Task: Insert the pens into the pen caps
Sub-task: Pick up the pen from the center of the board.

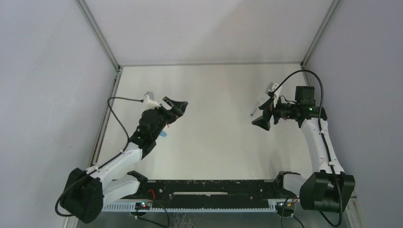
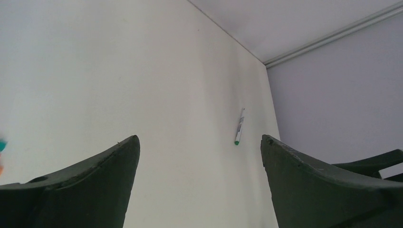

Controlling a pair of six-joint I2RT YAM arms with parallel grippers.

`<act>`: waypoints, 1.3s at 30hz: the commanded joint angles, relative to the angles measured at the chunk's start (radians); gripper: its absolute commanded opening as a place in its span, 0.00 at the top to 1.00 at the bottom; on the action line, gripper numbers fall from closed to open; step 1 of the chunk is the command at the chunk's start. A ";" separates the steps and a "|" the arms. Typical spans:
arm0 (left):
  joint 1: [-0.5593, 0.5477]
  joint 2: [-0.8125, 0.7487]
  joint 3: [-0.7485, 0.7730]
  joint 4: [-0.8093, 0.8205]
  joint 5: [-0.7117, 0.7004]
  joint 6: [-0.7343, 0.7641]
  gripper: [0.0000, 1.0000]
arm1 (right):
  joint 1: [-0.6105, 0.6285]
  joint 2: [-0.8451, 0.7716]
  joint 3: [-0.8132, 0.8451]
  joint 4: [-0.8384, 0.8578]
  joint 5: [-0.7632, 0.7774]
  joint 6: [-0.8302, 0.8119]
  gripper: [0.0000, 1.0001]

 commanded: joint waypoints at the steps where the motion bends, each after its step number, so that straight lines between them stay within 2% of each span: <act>1: 0.004 0.104 0.180 -0.139 0.028 0.060 0.00 | -0.032 0.015 -0.002 0.030 -0.028 0.033 0.06; 7: -0.033 0.147 0.261 -0.258 -0.074 0.124 0.00 | -0.035 0.026 -0.015 0.054 -0.023 0.047 0.06; 13: -0.063 0.124 0.262 -0.272 -0.143 0.154 0.00 | -0.039 0.026 -0.016 0.054 -0.023 0.050 0.06; 19: -0.067 0.091 0.252 -0.270 -0.152 0.176 0.00 | -0.045 0.024 -0.015 0.054 -0.024 0.050 0.06; 33: -0.071 0.106 0.253 -0.201 -0.013 0.281 0.00 | -0.048 0.034 -0.015 0.060 -0.010 0.061 0.06; 39: -0.072 0.135 0.185 -0.030 0.070 0.330 0.00 | -0.075 0.025 -0.058 0.226 0.125 0.224 0.06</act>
